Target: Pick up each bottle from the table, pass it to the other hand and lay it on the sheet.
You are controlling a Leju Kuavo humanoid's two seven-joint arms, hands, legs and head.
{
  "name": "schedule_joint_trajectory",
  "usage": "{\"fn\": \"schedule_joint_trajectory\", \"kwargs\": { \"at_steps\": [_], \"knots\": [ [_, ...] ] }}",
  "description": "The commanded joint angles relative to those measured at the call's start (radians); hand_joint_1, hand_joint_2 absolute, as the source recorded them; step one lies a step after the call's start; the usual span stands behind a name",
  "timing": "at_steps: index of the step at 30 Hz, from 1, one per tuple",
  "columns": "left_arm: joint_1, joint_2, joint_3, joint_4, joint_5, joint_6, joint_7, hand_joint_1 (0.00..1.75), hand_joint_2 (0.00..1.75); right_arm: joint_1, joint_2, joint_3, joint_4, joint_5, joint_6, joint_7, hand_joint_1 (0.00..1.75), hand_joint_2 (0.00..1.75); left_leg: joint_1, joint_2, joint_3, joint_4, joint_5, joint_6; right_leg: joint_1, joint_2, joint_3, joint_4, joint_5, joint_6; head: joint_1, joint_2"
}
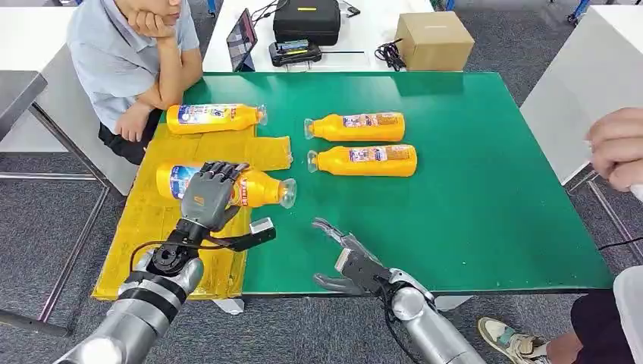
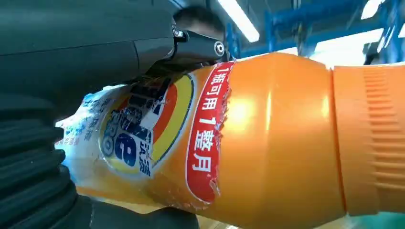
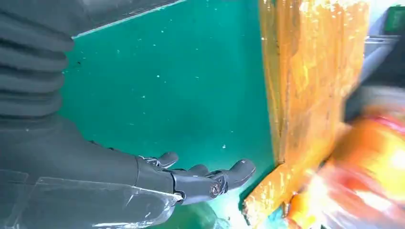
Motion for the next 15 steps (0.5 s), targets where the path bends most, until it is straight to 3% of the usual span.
{"fn": "schedule_joint_trajectory", "kwargs": {
  "at_steps": [1,5,8,9,11,12,13,15],
  "knots": [
    [-0.165,0.034,-0.109,0.386,-0.111,-0.197,0.101,1.45,1.75,-0.048,0.018,-0.017,0.063,0.030,0.031,-0.003,0.00,1.75,0.003,0.002,0.004,0.001,-0.002,-0.003,0.003,0.001,0.004,0.000,-0.001,-0.003,0.000,0.000],
    [-0.163,0.028,-0.084,0.412,-0.071,-0.248,0.082,1.55,1.75,-0.055,0.021,-0.011,0.065,0.027,0.028,0.000,0.00,1.75,0.002,0.002,0.002,0.001,-0.001,-0.002,0.002,0.001,0.002,0.000,-0.001,-0.002,0.000,0.000],
    [-0.160,0.018,-0.057,0.422,-0.033,-0.291,0.068,1.43,1.75,-0.050,0.019,-0.010,0.055,0.026,0.025,0.002,0.00,1.75,0.002,0.001,0.002,0.000,-0.001,-0.002,0.002,0.001,0.002,0.000,-0.001,-0.002,0.000,0.000],
    [-0.159,0.018,-0.059,0.421,-0.034,-0.292,0.064,0.77,1.75,-0.049,0.019,-0.010,0.054,0.026,0.025,0.002,0.00,1.75,0.001,0.001,0.002,0.000,-0.001,-0.002,0.001,0.001,0.002,0.000,0.000,-0.002,0.000,0.000],
    [-0.155,0.020,-0.052,0.419,-0.024,-0.296,0.060,0.80,1.75,-0.047,0.018,-0.009,0.049,0.025,0.024,0.004,0.00,1.75,0.001,0.002,0.003,0.000,-0.001,-0.002,0.002,0.001,0.003,0.000,-0.001,-0.002,0.000,0.000],
    [-0.154,0.020,-0.053,0.418,-0.025,-0.295,0.061,0.09,1.75,-0.046,0.018,-0.009,0.049,0.025,0.025,0.004,0.00,1.75,0.001,0.002,0.002,0.000,-0.001,-0.002,0.001,0.001,0.002,0.000,0.000,-0.002,0.000,0.000],
    [-0.152,0.020,-0.052,0.415,-0.023,-0.289,0.065,0.00,1.75,-0.046,0.018,-0.009,0.049,0.025,0.024,0.005,0.00,1.75,0.002,0.003,0.003,0.001,-0.002,-0.003,0.002,0.002,0.003,0.000,-0.001,-0.003,0.000,0.000],
    [-0.154,0.020,-0.060,0.416,-0.031,-0.289,0.071,0.00,1.75,-0.046,0.019,-0.008,0.050,0.024,0.024,0.006,0.00,1.75,0.002,0.003,0.003,0.001,-0.002,-0.003,0.003,0.002,0.003,0.000,0.000,-0.003,0.000,0.000]
  ]
}}
